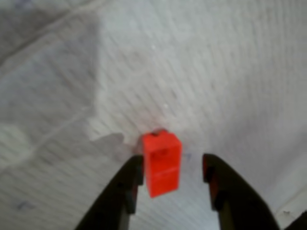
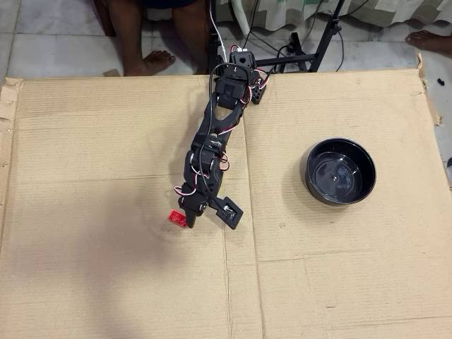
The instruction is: Grasp a lego block and put it in the bin.
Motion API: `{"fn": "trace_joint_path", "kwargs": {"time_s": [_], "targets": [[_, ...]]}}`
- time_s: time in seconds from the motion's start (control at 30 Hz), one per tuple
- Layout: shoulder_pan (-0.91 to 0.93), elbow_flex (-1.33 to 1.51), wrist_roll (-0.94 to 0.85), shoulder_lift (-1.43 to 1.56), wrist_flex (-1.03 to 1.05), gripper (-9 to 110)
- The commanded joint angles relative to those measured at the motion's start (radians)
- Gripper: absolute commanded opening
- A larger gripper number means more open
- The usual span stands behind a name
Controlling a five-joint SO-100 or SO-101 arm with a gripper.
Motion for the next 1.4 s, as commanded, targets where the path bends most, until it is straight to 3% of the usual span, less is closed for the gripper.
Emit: {"fn": "trace_joint_path", "kwargs": {"time_s": [0.0,0.27,0.53,0.67,1.37], "targets": [[0.031,-0.021,0.002,0.075,-0.044,15],[0.086,-0.02,-0.006,0.035,-0.106,15],[0.1,-0.021,-0.011,0.072,0.04,15],[0.097,-0.021,-0.011,0.084,0.083,21],[0.083,-0.021,-0.011,-0.046,-0.018,23]]}}
